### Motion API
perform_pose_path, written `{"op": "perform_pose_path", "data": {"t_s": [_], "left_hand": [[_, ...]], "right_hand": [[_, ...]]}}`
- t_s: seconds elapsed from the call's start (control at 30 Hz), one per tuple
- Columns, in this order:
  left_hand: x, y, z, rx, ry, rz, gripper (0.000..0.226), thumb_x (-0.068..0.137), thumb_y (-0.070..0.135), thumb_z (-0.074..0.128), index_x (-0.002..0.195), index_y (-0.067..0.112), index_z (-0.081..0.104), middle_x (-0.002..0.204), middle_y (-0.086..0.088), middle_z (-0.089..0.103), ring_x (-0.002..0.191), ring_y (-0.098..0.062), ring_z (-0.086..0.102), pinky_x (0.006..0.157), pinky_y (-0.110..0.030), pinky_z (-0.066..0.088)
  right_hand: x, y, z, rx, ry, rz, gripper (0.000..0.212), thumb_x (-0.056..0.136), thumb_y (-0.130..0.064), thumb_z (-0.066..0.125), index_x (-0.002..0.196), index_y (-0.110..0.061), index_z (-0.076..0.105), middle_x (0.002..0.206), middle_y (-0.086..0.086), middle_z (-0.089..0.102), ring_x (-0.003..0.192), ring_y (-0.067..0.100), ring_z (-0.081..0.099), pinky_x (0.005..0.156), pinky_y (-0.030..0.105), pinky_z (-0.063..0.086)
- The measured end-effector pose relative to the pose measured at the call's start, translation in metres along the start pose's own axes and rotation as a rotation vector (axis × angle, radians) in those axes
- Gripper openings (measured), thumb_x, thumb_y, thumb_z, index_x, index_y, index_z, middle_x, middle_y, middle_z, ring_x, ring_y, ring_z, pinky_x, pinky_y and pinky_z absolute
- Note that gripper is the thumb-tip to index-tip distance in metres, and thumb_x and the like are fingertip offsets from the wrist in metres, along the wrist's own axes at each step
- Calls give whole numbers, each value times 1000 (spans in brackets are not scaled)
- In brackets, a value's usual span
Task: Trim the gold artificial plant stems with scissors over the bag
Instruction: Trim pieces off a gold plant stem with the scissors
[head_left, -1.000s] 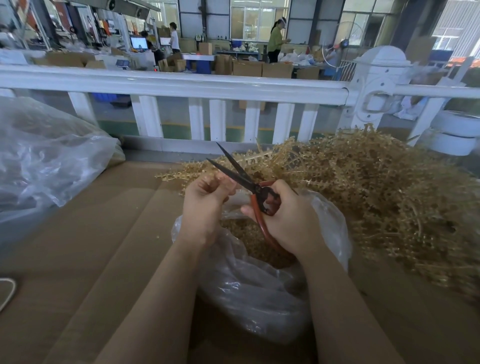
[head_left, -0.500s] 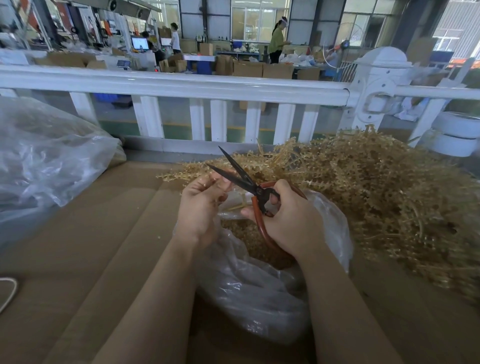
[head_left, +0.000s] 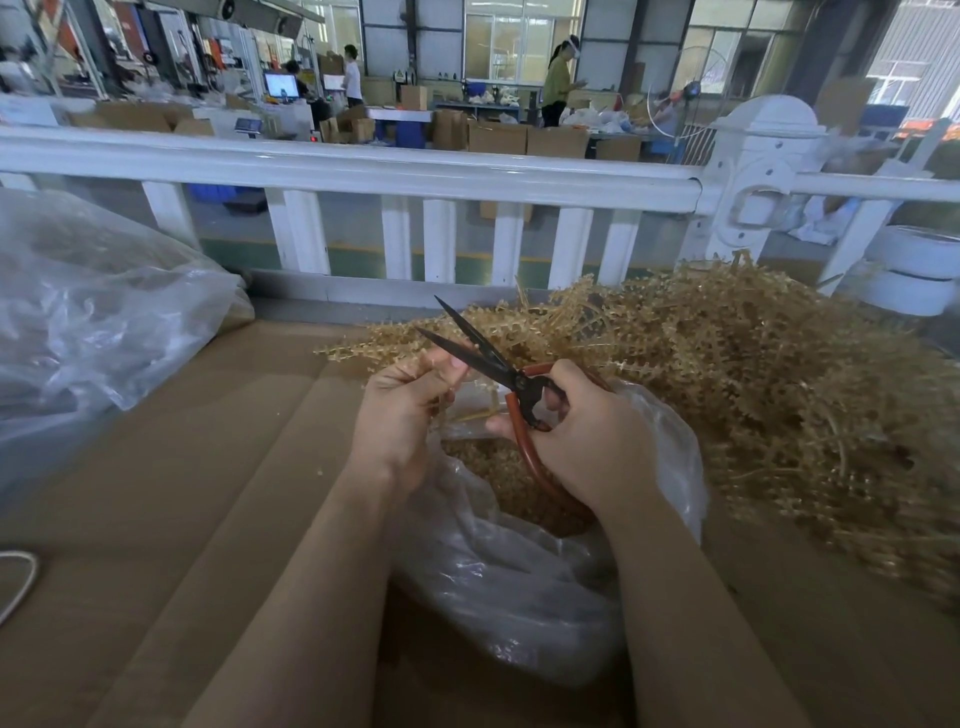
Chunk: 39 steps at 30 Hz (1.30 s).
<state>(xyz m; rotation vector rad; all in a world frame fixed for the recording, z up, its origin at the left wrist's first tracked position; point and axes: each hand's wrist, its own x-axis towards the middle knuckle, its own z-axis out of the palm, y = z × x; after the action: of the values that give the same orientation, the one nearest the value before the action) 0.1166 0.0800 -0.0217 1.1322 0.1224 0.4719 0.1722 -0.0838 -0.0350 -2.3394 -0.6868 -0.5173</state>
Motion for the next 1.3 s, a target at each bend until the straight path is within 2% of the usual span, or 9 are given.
{"op": "perform_pose_path", "data": {"t_s": [0.1,0.27,0.5,0.6,0.7,0.83,0.97,1.2,1.3], "left_hand": [[0,1,1,-1,-2,0,8,74,18,71,72,21,78,75,7,73,69,-5,56,62,-14,45],[0,0,1,-10,9,7,8,79,14,69,84,16,74,73,7,72,64,-2,58,60,-14,45],[0,2,1,20,0,20,5,80,16,67,75,17,67,63,8,62,60,-3,52,63,-17,42],[2,1,1,97,14,53,16,87,5,64,75,14,61,66,4,59,63,-7,52,69,-24,41],[2,1,3,107,30,107,23,87,-7,60,78,14,61,66,4,63,62,-6,57,67,-21,47],[0,1,3,138,49,136,28,89,2,65,71,23,70,65,9,63,63,-5,55,70,-25,43],[2,-2,2,169,79,178,14,92,8,66,80,15,69,66,2,62,65,-9,55,73,-26,44],[4,-4,-1,92,43,176,22,94,0,58,79,14,67,66,6,67,63,-6,58,64,-17,45],[4,-4,1,71,34,236,15,90,-7,61,91,8,64,69,5,69,62,-5,62,61,-17,48]], "right_hand": [[0,-1,-1,-31,31,3,59,70,-83,62,84,-27,56,73,-12,63,69,4,61,59,32,56],[-1,-3,-1,-40,102,-39,60,70,-83,61,82,-24,60,67,-12,62,63,7,59,53,32,53],[-1,-2,0,-38,116,-49,65,67,-85,59,82,-22,63,64,-12,61,60,7,59,52,32,53],[-2,0,-1,-38,82,-46,62,69,-84,61,84,-24,60,67,-14,60,61,1,57,51,27,51],[-2,0,-2,-47,60,-42,58,69,-86,57,83,-30,52,68,-16,58,62,-6,52,50,18,43],[-2,-2,-3,-58,48,-48,52,70,-85,57,81,-35,46,66,-18,56,60,-9,49,47,16,40],[-2,-1,-4,-59,29,-50,50,70,-85,57,83,-38,45,68,-22,53,62,-11,47,47,14,34],[-2,0,-2,-48,47,-45,54,69,-84,61,80,-35,42,66,-20,53,61,-10,48,46,13,33],[-2,3,-1,-62,25,-38,57,69,-85,60,83,-31,49,69,-18,56,63,-6,51,47,13,35]]}}
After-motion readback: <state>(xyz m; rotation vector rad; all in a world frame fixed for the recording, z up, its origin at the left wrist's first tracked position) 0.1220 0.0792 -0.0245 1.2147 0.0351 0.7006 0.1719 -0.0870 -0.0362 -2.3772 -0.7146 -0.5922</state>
